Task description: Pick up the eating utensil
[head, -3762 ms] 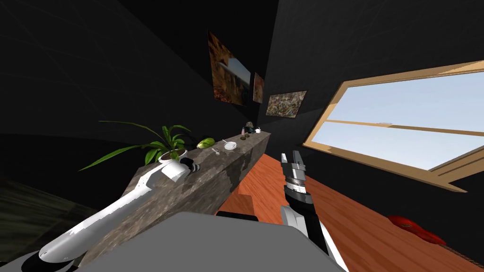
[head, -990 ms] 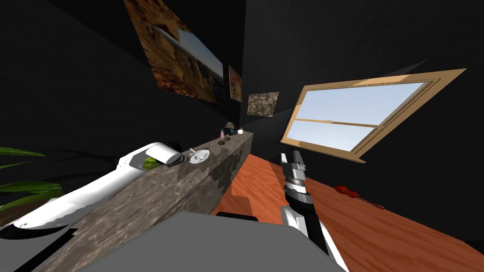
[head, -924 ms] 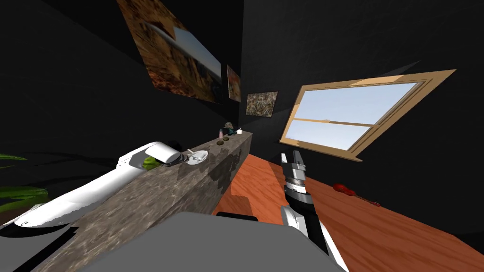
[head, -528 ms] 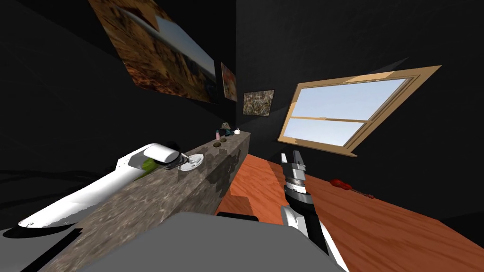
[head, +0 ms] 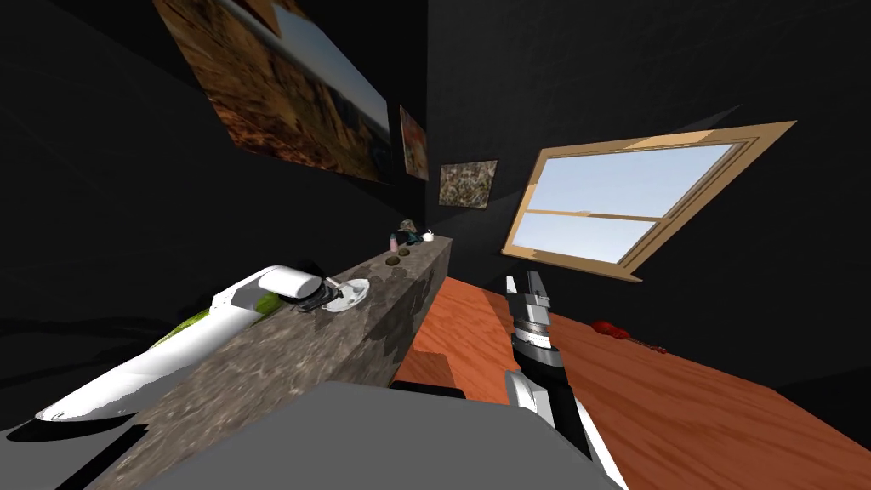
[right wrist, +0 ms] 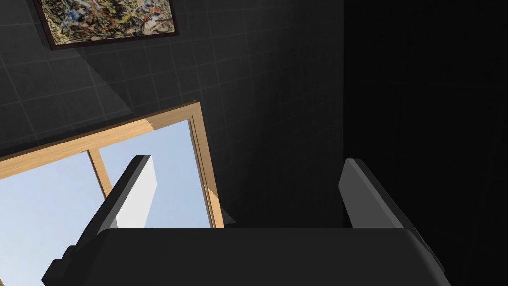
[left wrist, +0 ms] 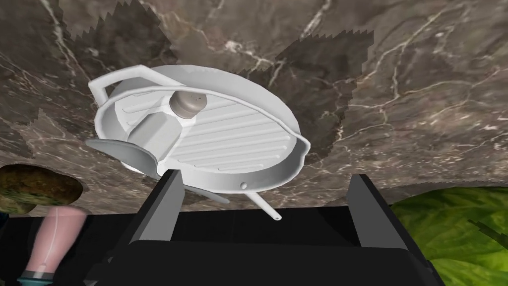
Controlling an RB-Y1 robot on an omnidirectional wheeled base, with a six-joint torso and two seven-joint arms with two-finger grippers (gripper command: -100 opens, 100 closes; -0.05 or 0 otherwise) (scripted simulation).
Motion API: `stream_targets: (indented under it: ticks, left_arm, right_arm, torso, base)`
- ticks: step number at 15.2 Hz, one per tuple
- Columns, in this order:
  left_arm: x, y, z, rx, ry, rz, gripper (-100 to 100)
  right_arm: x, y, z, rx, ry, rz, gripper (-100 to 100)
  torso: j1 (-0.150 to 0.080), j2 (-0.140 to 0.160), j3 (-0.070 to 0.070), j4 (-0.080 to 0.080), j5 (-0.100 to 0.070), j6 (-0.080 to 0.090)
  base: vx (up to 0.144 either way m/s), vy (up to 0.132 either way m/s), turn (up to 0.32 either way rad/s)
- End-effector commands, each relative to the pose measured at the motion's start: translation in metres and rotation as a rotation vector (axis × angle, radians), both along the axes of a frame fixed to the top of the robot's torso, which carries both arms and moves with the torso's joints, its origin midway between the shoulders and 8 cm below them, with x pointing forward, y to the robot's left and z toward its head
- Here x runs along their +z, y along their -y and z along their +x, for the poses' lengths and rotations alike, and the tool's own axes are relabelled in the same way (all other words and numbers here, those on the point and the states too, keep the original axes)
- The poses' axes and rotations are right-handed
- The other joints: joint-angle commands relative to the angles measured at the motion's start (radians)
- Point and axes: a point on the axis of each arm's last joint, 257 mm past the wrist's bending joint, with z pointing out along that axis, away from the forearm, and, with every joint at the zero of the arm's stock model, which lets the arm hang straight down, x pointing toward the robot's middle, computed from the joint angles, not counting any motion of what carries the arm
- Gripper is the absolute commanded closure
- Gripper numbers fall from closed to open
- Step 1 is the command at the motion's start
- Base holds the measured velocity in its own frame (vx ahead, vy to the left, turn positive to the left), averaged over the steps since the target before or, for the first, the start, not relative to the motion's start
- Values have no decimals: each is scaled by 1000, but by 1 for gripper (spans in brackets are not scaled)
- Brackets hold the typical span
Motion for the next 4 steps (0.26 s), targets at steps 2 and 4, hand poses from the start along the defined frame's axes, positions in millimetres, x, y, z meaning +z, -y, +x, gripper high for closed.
stream_targets:
  ticks: [2,4]
  left_arm:
    - [9,3,0,-7,0,-4,100]
    - [8,3,1,-7,4,-3,100]
  right_arm:
    - [0,0,0,0,0,0,0]
    - [0,0,0,0,0,0,0]
  torso:
    - [-1,0,0,0,0,0]
    - [-3,0,0,0,-1,-1]
  base:
    - [-2,-1,18]
    - [2,-16,62]
